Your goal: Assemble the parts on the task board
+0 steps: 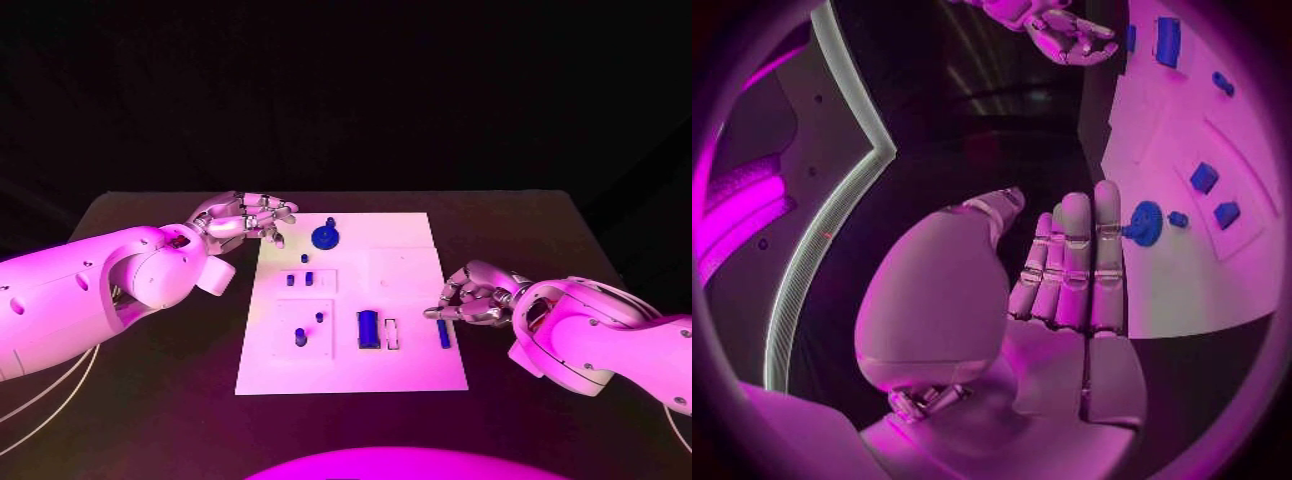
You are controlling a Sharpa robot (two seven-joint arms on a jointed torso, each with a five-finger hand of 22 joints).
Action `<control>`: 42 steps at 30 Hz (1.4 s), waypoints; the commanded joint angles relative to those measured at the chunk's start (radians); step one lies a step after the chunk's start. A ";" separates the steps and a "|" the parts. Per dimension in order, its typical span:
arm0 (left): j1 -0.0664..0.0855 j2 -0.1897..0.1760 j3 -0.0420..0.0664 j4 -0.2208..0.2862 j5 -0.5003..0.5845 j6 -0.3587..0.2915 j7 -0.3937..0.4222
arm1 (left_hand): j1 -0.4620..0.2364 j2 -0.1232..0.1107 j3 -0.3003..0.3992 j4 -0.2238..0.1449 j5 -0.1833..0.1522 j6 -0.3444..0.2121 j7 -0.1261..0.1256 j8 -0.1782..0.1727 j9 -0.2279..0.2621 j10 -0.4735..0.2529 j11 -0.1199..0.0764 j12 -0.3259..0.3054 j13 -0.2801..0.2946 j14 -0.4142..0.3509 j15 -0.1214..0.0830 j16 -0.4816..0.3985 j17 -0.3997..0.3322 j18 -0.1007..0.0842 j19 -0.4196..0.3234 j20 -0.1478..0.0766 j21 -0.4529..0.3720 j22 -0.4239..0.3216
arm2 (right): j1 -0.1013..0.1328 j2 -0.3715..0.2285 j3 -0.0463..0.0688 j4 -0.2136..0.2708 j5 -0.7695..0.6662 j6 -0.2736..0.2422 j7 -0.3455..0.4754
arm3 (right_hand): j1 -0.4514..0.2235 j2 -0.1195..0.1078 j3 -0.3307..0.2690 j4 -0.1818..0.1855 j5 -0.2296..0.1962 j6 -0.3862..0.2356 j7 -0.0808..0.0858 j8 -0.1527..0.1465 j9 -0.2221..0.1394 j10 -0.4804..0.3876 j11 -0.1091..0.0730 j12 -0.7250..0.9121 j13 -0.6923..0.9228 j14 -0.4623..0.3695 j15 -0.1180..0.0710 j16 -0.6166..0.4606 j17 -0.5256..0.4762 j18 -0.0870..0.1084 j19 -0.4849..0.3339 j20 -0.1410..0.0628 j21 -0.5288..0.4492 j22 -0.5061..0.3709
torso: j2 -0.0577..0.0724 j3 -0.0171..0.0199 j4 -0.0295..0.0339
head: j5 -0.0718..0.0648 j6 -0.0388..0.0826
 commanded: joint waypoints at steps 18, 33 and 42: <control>0.000 0.000 0.001 0.005 0.007 0.012 0.011 | -0.001 0.004 -0.005 -0.001 0.001 -0.007 0.000 0.005 -0.001 -0.008 0.002 0.004 -0.002 -0.009 -0.001 -0.003 -0.001 0.014 0.001 0.007 -0.006 -0.002 | -0.045 -0.061 -0.004 0.006 -0.242 0.051 -0.044 | 0.028 -0.013 -0.011 0.004 0.002 -0.012 0.008 -0.015 -0.007 -0.013 0.012 -0.021 0.080 0.087 0.007 -0.001 0.173 -0.014 0.021 0.007 -0.011 0.190 | 0.002 0.0023 0.0017 | -0.013 -0.004; 0.000 -0.003 0.001 0.004 0.006 0.011 0.005 | -0.001 0.005 -0.006 0.001 0.001 -0.007 0.000 0.007 -0.001 -0.008 0.002 0.005 -0.002 -0.009 -0.001 -0.003 -0.002 0.014 0.002 0.007 -0.008 -0.003 | -0.085 0.006 -0.005 -0.020 -0.238 0.064 -0.047 | 0.025 -0.007 -0.009 0.005 0.003 -0.004 0.006 -0.013 -0.007 -0.011 0.011 -0.019 0.083 0.088 0.007 0.000 0.176 -0.015 0.021 0.008 -0.009 0.191 | 0.001 0.0025 -0.0001 | -0.007 -0.015; 0.000 -0.004 0.001 0.004 0.006 0.013 0.005 | -0.001 0.005 -0.006 0.001 0.001 -0.007 0.000 0.007 -0.001 -0.008 0.002 0.005 -0.002 -0.009 -0.001 -0.003 -0.002 0.014 0.002 0.007 -0.008 -0.003 | -0.097 0.037 -0.005 -0.049 -0.250 0.090 -0.068 | 0.073 0.005 0.007 -0.003 0.005 0.005 0.000 -0.015 -0.009 -0.010 0.005 -0.020 0.084 0.088 0.002 0.000 0.177 -0.014 0.021 0.006 -0.009 0.191 | 0.002 0.0022 0.0011 | -0.008 -0.015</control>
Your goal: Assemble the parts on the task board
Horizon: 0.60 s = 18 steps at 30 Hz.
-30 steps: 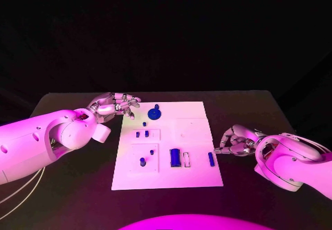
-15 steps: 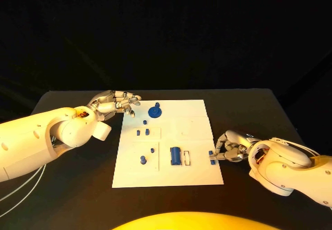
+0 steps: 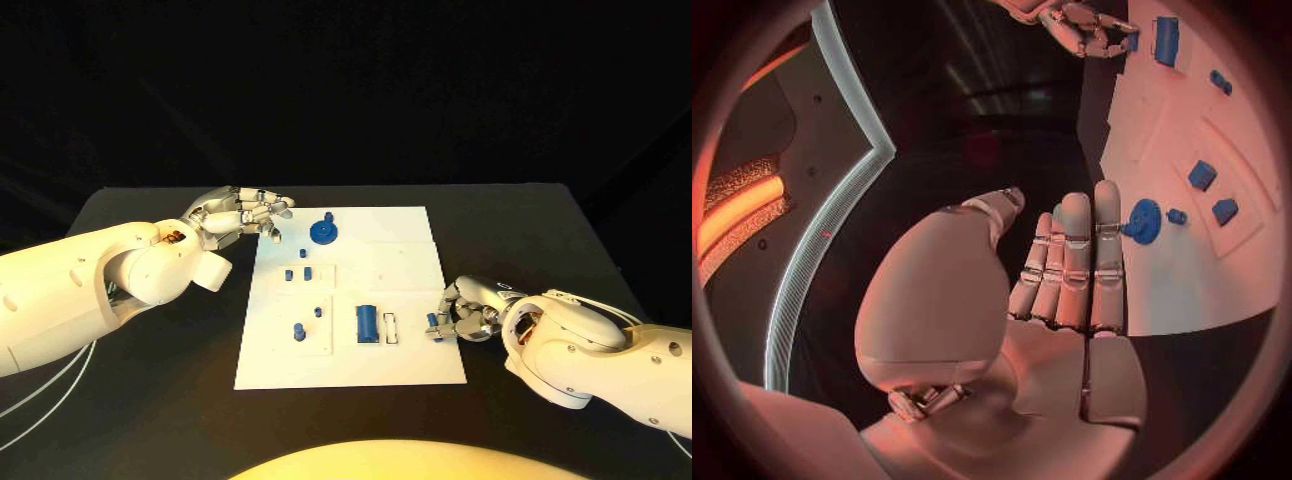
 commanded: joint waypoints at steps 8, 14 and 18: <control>0.000 0.000 0.001 0.002 0.005 0.014 0.005 | -0.001 0.005 -0.006 0.001 0.001 -0.007 0.000 0.007 -0.002 -0.005 -0.002 0.006 -0.002 -0.009 -0.001 -0.003 -0.002 0.014 0.002 0.007 -0.003 -0.001 | -0.025 0.032 -0.007 -0.045 -0.044 0.072 -0.057 | 0.122 0.009 0.045 -0.016 0.008 0.003 -0.005 -0.020 -0.015 -0.001 -0.011 -0.010 0.077 0.089 -0.003 0.000 0.178 -0.015 0.022 0.002 0.005 0.191 | 0.000 0.0001 -0.0006 | 0.000 0.000; 0.000 -0.001 0.001 0.002 0.005 0.014 0.004 | -0.001 0.005 -0.006 0.001 0.001 -0.007 0.000 0.007 -0.002 -0.005 -0.002 0.006 -0.002 -0.009 -0.001 -0.003 -0.002 0.014 0.002 0.007 -0.003 -0.001 | -0.033 0.043 -0.007 -0.048 -0.064 0.075 -0.073 | 0.231 -0.031 0.198 -0.012 0.011 0.026 -0.006 -0.044 -0.036 -0.005 -0.013 -0.016 0.078 0.089 -0.005 0.000 0.180 -0.016 0.022 -0.002 0.007 0.192 | 0.000 -0.0004 0.0002 | -0.002 0.001; 0.000 -0.001 0.001 0.002 0.005 0.014 0.004 | 0.001 0.007 -0.007 0.002 0.002 -0.009 0.001 0.008 -0.002 -0.006 -0.001 0.007 -0.002 -0.009 -0.001 -0.003 -0.002 0.014 0.003 0.007 -0.005 -0.002 | -0.035 0.041 -0.007 -0.041 -0.039 0.060 -0.080 | 0.233 -0.050 0.255 -0.004 0.011 0.034 -0.007 -0.047 -0.039 -0.003 -0.015 -0.016 0.080 0.089 -0.006 0.001 0.181 -0.016 0.023 -0.003 0.009 0.193 | 0.000 -0.0008 -0.0002 | -0.001 0.002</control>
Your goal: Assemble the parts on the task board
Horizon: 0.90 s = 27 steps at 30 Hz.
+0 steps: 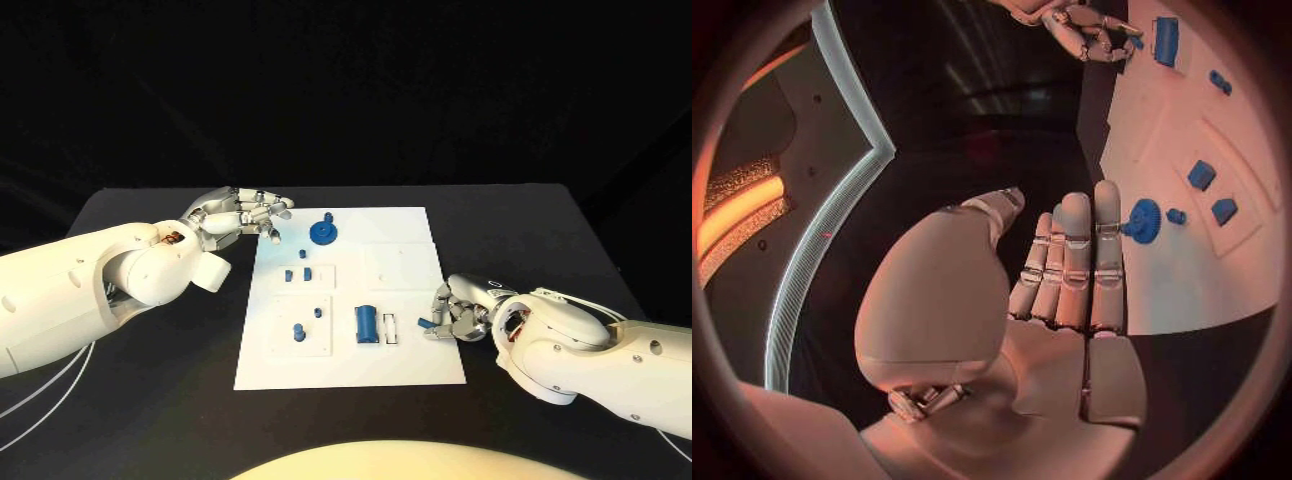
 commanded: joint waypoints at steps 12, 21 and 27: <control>0.000 0.004 0.001 0.001 0.005 0.018 -0.002 | 0.001 0.007 -0.005 0.000 0.002 -0.009 0.001 0.003 -0.001 -0.006 -0.001 0.007 -0.001 -0.009 -0.001 -0.003 -0.002 0.014 0.003 0.007 -0.005 -0.001 | 0.020 -0.024 -0.016 0.061 0.267 -0.035 -0.034 | -0.067 -0.008 0.442 -0.130 -0.002 -0.026 0.000 0.034 -0.283 0.012 0.000 0.005 0.095 0.090 -0.006 0.002 0.186 -0.017 0.025 -0.003 0.011 0.194 | -0.001 -0.0021 0.0010 | -0.007 0.005; 0.000 0.005 0.000 0.000 0.005 0.016 -0.003 | 0.001 0.007 -0.005 0.000 0.002 -0.009 0.001 0.003 -0.001 -0.006 -0.001 0.007 -0.001 -0.009 -0.001 -0.003 -0.002 0.014 0.003 0.007 -0.005 -0.001 | 0.063 -0.004 -0.016 0.084 0.416 -0.047 -0.001 | -0.180 -0.034 0.536 -0.167 -0.006 -0.033 0.001 0.049 -0.266 0.019 0.001 0.012 0.103 0.091 -0.004 0.003 0.188 -0.017 0.026 -0.001 0.014 0.194 | 0.001 -0.0003 0.0013 | -0.002 0.007; 0.000 0.005 0.000 0.001 0.005 0.017 -0.003 | 0.002 0.009 -0.006 0.002 0.002 -0.009 0.001 0.005 -0.002 -0.007 -0.001 0.008 -0.001 -0.009 0.000 -0.002 -0.002 0.014 0.003 0.007 -0.006 -0.002 | 0.068 0.033 -0.016 0.067 0.464 -0.031 0.006 | -0.216 -0.042 0.538 -0.172 -0.009 -0.031 0.002 0.051 -0.265 0.021 0.002 0.015 0.106 0.091 -0.004 0.003 0.189 -0.017 0.026 -0.001 0.013 0.194 | 0.002 0.0007 0.0032 | -0.001 0.005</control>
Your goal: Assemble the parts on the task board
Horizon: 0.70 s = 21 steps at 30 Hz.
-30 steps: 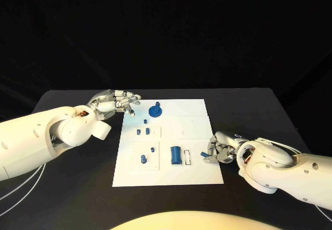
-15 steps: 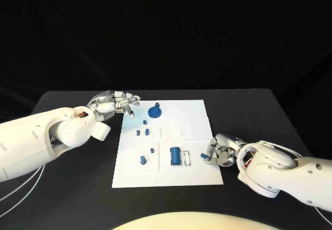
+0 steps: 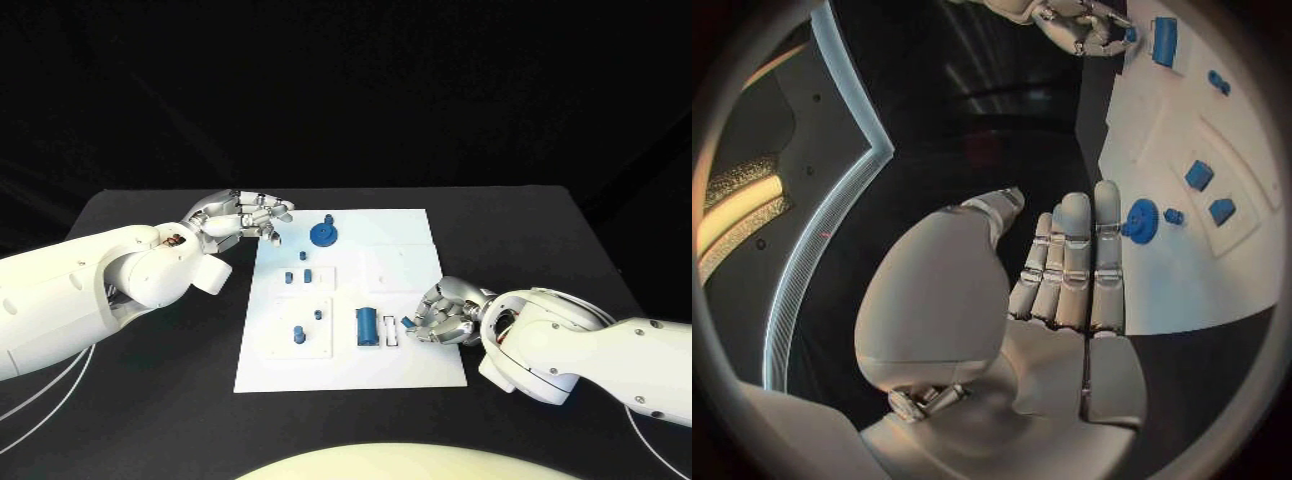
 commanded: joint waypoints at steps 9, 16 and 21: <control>0.000 0.003 0.000 0.003 0.005 0.017 0.004 | 0.003 0.011 -0.004 0.001 0.002 -0.009 0.001 0.005 -0.001 -0.007 -0.001 0.008 -0.001 -0.010 0.000 -0.002 -0.002 0.014 0.004 0.007 -0.006 -0.002 | -0.003 0.053 0.000 -0.032 0.098 0.021 0.018 | -0.087 -0.012 0.015 -0.027 -0.004 0.004 -0.003 0.003 0.000 0.009 0.002 0.005 0.106 0.088 0.002 0.004 0.191 -0.017 0.026 0.000 0.005 0.195 | 0.000 0.0003 0.0004 | -0.003 -0.001; 0.000 0.004 0.000 0.003 0.004 0.018 0.004 | 0.006 0.014 -0.003 0.001 0.003 -0.009 0.000 0.007 -0.001 -0.008 -0.001 0.009 -0.002 -0.010 -0.001 -0.002 -0.002 0.014 0.004 0.007 -0.007 -0.002 | -0.010 0.081 0.000 -0.056 0.084 0.019 0.016 | -0.147 -0.016 -0.015 -0.002 -0.005 0.009 0.000 -0.001 -0.002 0.011 0.005 0.006 0.107 0.088 0.004 0.005 0.192 -0.018 0.027 0.002 0.005 0.195 | 0.002 0.0013 0.0017 | -0.001 -0.001; 0.000 0.003 0.000 0.003 0.003 0.018 0.003 | 0.006 0.014 -0.003 0.001 0.003 -0.009 0.000 0.007 -0.001 -0.008 -0.001 0.009 -0.002 -0.010 -0.001 -0.002 -0.002 0.014 0.004 0.007 -0.007 -0.002 | -0.012 0.093 0.000 -0.065 0.073 0.019 0.015 | -0.164 -0.014 -0.029 0.007 -0.006 0.012 0.000 -0.002 -0.002 0.012 0.005 0.007 0.108 0.088 0.004 0.005 0.193 -0.018 0.027 0.002 0.006 0.195 | 0.001 0.0009 0.0011 | -0.002 0.000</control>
